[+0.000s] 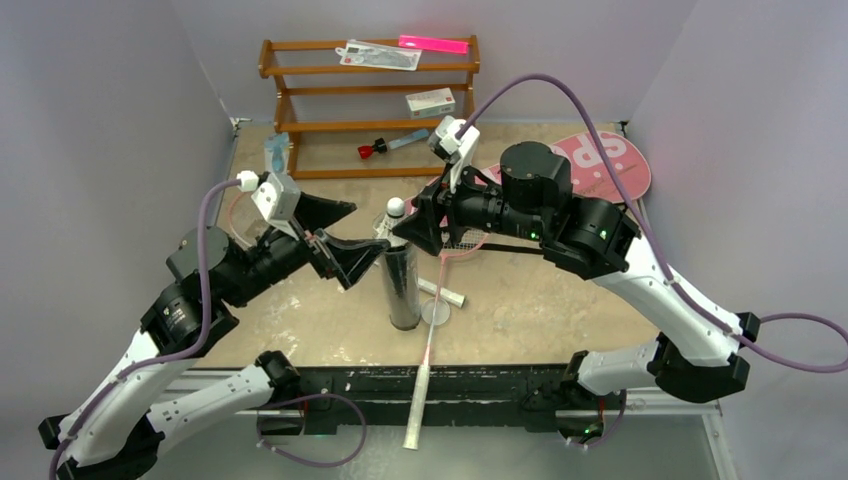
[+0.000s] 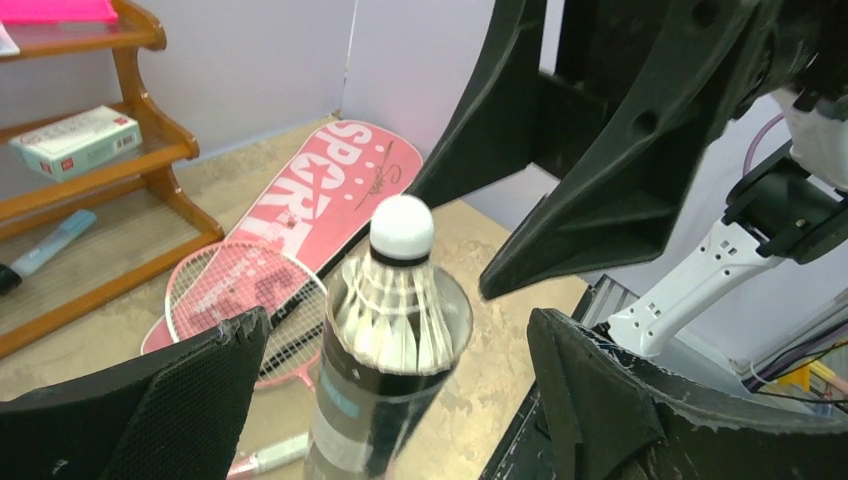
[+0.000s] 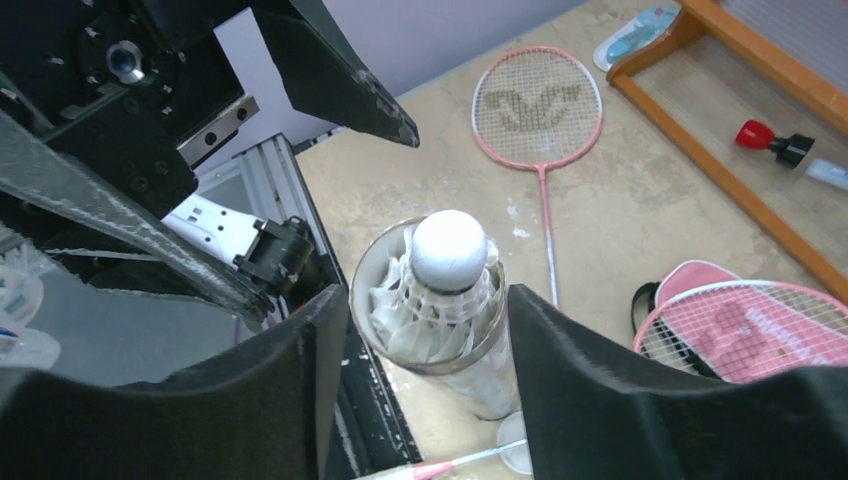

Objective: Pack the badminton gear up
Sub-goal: Place the shuttlecock at the shuttle tube.

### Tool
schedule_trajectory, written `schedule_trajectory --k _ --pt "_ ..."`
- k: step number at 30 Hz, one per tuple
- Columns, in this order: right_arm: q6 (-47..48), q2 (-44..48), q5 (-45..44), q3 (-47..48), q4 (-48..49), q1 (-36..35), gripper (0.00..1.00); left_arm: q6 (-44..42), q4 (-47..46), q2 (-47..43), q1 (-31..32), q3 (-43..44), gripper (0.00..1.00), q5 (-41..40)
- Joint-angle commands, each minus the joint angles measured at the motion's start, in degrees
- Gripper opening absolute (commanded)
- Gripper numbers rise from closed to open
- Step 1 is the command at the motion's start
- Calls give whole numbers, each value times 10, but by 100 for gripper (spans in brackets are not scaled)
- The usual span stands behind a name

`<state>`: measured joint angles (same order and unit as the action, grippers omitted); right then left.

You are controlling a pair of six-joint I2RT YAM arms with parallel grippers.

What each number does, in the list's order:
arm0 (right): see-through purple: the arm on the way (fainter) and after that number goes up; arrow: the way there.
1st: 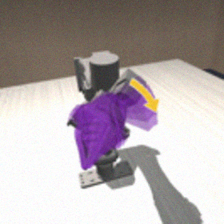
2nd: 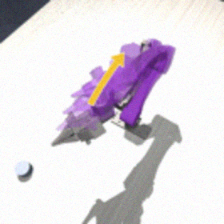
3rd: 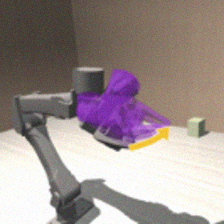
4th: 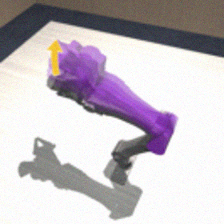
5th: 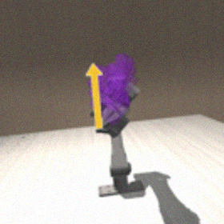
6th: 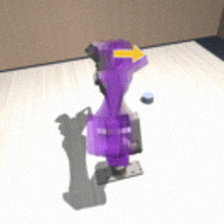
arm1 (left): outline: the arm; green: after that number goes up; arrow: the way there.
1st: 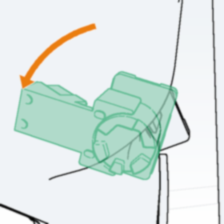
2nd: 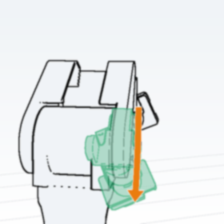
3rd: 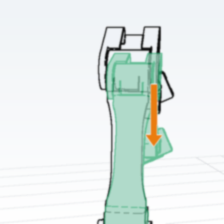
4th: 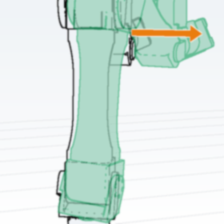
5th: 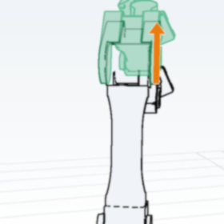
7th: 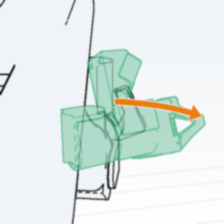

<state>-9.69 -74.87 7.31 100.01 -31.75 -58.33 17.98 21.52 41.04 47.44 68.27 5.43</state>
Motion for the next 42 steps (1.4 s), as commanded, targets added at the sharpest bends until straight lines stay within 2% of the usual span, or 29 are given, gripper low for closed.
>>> schedule_trajectory --k 1,4,10,12,16,22,29,42 --pt "7 11 16 32 18 1 66 22 -14 -31 3 -29 99 -13" --pt "7 9 17 34 19 2 68 28 -6 -35 3 -35 96 -20" --pt "8 10 7 37 35 2 58 41 -9 -48 2 -37 75 -17" --pt "9 9 4 39 40 1 53 41 -14 -51 2 -41 70 -18" --pt "9 3 -1 46 44 1 33 44 -21 -38 2 -46 54 -12" --pt "11 -7 2 53 45 2 18 39 -31 -17 2 -48 38 -5" --pt "16 -19 7 57 35 1 0 32 -35 -9 2 -50 35 -8" --pt "18 -16 22 38 37 2 0 25 -32 -11 3 -64 33 -8"
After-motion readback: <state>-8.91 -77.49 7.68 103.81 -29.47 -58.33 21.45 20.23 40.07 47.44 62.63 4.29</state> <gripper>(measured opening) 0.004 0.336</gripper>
